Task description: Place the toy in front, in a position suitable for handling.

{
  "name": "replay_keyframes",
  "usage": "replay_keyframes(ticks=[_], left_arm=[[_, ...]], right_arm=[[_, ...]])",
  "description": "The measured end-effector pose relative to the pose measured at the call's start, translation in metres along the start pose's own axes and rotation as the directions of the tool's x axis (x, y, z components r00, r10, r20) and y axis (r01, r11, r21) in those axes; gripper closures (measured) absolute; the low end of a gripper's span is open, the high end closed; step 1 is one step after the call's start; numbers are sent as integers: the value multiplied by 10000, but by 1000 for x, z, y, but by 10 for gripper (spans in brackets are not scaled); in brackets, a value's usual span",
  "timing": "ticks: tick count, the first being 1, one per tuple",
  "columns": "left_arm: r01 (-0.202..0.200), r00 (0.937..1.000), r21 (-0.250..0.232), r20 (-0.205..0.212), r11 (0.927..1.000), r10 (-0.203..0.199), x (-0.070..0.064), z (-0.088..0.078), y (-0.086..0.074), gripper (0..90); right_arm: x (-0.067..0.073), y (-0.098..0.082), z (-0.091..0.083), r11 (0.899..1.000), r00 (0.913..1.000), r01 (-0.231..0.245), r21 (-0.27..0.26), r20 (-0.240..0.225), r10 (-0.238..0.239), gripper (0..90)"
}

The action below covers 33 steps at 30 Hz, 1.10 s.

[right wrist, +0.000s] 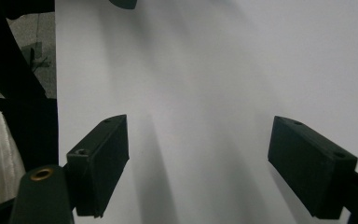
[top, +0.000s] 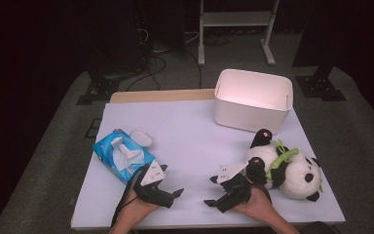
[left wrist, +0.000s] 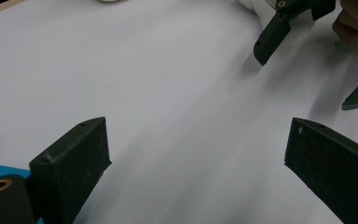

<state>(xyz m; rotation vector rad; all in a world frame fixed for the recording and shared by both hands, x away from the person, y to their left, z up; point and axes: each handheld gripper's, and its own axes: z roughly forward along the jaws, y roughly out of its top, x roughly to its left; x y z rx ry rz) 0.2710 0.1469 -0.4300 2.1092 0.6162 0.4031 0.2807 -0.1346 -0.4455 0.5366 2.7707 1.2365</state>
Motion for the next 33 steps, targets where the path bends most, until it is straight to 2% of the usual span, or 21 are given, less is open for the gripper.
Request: replay_keyframes(ticks=[7,10,12,21,26,33], left_arm=[[201,9998,80,1,9998,-201,1,1,-2,53],[56,10000,219,-73,9997,-54,0,0,-2,53],[35,9999,148,-123,9999,-33,-1,0,-2,53],[33,9998,233,-196,9997,-29,-1,2,-2,53],[89,9997,162,-228,9998,-85,-1,-1,-2,53],[-16,9998,247,-217,9997,22,-1,0,-2,53]], right_arm=[[0,3,-4,9998,9999,-119,-143,-116,117,192],[5,9,-7,9997,9999,36,-243,-99,-39,192],[9,14,-11,9995,9998,189,-255,-113,-192,192],[19,38,-33,9962,9958,868,28,-278,-867,192],[21,51,-48,9961,9957,875,76,-311,-872,193],[16,59,-68,9967,9962,810,-11,-331,-810,193]])
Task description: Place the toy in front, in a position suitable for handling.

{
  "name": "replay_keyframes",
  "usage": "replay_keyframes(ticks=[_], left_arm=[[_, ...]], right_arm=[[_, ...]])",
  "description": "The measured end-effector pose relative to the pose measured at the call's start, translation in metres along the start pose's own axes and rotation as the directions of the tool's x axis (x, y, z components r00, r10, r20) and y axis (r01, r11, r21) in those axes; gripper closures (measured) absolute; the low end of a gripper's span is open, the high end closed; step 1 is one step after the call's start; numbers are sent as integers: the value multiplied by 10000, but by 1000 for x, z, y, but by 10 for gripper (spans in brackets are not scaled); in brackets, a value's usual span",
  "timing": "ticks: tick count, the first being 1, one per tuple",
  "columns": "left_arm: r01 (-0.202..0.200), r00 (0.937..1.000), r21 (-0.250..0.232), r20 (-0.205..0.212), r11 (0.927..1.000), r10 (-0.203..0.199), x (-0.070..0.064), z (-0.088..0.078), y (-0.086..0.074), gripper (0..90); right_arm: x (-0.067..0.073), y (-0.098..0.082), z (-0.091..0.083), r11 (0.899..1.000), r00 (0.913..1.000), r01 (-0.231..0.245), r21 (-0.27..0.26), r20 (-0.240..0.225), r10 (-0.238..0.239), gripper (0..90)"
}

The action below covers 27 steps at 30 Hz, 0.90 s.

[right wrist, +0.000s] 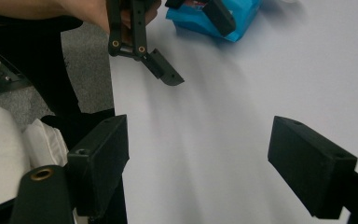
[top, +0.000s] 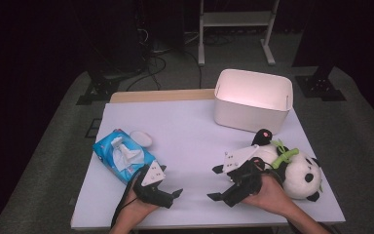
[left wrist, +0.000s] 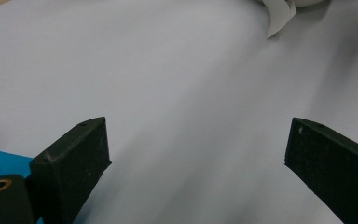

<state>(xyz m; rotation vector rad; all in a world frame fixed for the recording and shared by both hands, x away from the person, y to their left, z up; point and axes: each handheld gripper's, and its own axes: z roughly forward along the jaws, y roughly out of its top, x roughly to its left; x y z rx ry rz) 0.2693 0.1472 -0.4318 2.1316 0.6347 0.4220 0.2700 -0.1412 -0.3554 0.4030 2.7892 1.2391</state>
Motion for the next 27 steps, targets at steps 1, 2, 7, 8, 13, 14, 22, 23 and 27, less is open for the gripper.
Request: replay_keyframes(ticks=[1,2,7,8,13,14,22,23,27], left_arm=[[-5,10000,-2,-1,10000,5,0,0,0,53],[-5,10000,-2,-1,10000,5,0,0,0,53],[71,10000,-88,-47,9999,-71,0,0,0,53],[85,10000,-91,-38,9999,-85,1,-1,0,53],[148,9999,-94,-57,9998,-148,2,-1,0,53],[148,9999,-94,-57,9998,-148,2,-1,0,53],[124,9999,-51,3,9999,-124,1,1,0,53],[121,9999,-42,-1,9999,-121,0,1,0,53],[119,9999,-45,14,9999,-118,0,1,0,53]], right_arm=[[-1,1,-3,10000,10000,-47,-9,17,47,193],[-1,1,-3,10000,10000,-47,-9,17,47,193],[-7,3,-20,10000,9997,-79,61,243,77,193],[-7,3,-22,9999,9996,-102,67,255,100,192],[-12,4,-39,9998,9988,-89,199,489,79,193],[-13,4,-42,9998,9987,-62,209,514,51,193],[-20,-1,-71,9997,9944,-166,202,1046,144,193],[-21,-2,-74,9996,9938,-197,178,1099,176,193],[-24,-5,-84,9994,9914,-303,186,1278,277,193]])
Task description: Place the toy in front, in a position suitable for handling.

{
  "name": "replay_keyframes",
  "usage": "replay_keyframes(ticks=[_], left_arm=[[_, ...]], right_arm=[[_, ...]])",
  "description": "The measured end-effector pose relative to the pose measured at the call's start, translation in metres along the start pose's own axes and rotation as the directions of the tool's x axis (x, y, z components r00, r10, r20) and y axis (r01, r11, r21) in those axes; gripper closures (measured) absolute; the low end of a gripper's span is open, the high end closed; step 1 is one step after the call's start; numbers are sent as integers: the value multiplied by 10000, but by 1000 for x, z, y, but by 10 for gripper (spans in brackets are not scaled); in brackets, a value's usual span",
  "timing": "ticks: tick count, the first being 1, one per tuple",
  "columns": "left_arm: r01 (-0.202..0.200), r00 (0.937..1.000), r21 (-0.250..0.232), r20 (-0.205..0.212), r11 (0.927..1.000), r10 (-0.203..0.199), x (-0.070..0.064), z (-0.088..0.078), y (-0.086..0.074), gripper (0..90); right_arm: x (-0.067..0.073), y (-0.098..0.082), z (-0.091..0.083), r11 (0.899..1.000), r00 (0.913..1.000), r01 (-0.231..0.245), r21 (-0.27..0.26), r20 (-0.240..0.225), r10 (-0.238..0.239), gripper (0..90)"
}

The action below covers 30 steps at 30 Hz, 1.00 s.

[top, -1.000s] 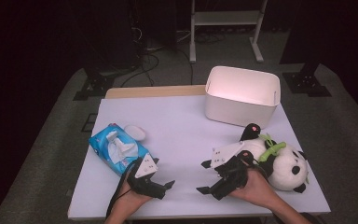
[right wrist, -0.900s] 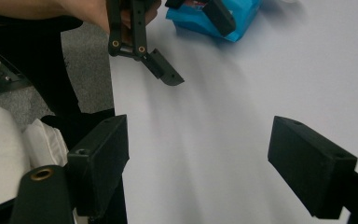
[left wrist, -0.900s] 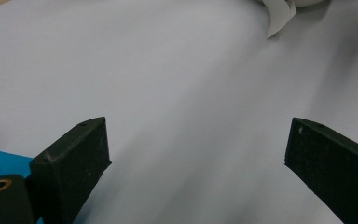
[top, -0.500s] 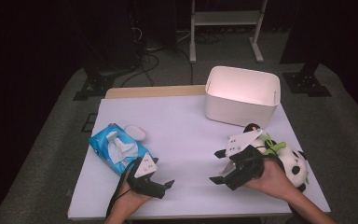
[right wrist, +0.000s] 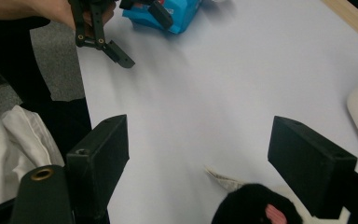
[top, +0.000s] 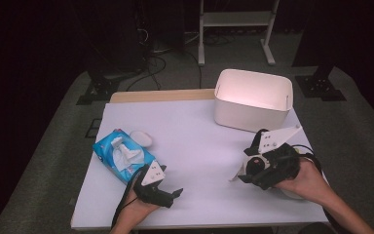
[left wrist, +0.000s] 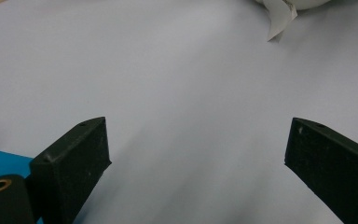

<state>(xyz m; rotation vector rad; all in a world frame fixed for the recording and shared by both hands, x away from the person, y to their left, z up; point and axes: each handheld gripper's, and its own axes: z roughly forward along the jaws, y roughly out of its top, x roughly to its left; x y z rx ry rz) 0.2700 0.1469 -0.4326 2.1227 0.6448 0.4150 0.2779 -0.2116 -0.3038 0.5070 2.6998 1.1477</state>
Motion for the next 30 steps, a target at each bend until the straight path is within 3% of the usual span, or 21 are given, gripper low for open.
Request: replay_keyframes(ticks=[20,30], left_arm=[[-33,10000,11,-24,10000,33,-2,2,0,53],[-3,10000,25,-30,10000,3,-3,2,0,53]], right_arm=[[-17,-20,-28,9985,9980,-404,377,494,386,193],[-33,-37,-39,9923,9912,-941,810,1005,858,193]])
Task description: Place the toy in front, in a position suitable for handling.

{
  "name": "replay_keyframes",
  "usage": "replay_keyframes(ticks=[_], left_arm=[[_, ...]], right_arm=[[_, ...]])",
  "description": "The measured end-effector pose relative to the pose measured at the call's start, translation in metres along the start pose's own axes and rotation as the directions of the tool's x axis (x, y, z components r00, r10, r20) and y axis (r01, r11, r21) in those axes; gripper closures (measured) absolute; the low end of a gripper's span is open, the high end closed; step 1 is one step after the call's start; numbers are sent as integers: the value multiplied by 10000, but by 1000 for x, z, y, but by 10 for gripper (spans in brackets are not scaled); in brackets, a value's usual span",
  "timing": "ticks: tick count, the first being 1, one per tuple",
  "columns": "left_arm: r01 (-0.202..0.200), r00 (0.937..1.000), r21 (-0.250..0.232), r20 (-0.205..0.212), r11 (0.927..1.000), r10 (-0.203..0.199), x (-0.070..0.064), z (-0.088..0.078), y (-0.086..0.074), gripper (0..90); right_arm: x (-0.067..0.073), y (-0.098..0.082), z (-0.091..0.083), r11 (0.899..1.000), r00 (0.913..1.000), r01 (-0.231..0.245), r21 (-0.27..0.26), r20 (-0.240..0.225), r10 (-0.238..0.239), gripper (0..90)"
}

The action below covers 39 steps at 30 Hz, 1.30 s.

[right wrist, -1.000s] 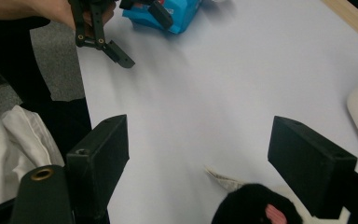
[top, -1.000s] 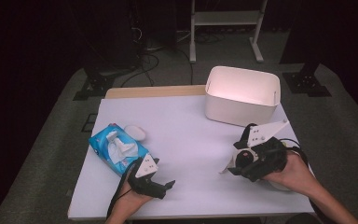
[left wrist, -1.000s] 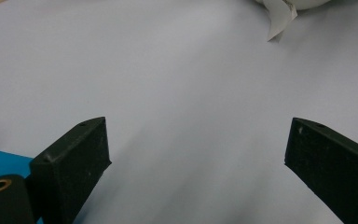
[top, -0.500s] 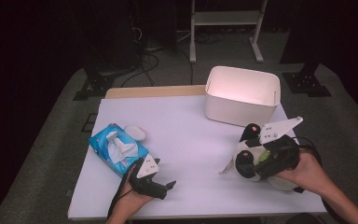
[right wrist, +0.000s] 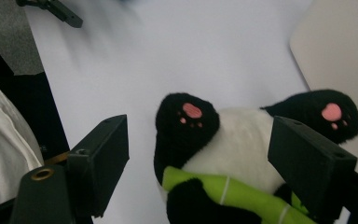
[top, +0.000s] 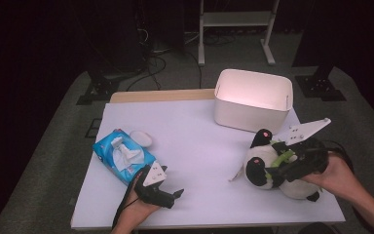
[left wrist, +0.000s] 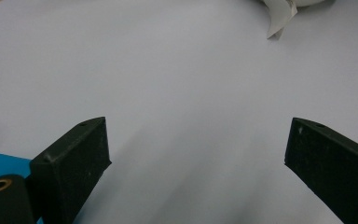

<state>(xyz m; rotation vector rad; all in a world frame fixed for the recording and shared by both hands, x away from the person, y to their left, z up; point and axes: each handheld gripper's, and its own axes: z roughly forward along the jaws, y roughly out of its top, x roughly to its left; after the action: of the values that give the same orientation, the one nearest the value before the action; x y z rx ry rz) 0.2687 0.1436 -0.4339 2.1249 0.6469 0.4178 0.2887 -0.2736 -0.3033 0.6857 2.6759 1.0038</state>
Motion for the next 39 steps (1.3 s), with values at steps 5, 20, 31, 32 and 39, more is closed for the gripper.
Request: replay_keyframes(ticks=[5,20,31,32,39], left_arm=[[-27,10000,23,5,10000,27,-1,1,0,53],[-17,10000,112,55,9999,17,-3,3,0,53],[-24,10000,136,62,9999,24,-3,4,0,53],[-31,10000,137,57,9999,30,-3,4,0,53],[-22,10000,139,45,9999,22,-2,4,0,53]], right_arm=[[-10,-11,-4,9995,9994,-284,118,205,281,193],[-37,-32,-11,9960,9957,-739,506,602,709,193],[-47,-45,-4,9916,9936,-1067,737,448,1036,225],[-47,-45,-2,9908,9936,-1069,826,454,1034,242],[-44,-48,-1,9926,9955,-868,853,458,831,373]])
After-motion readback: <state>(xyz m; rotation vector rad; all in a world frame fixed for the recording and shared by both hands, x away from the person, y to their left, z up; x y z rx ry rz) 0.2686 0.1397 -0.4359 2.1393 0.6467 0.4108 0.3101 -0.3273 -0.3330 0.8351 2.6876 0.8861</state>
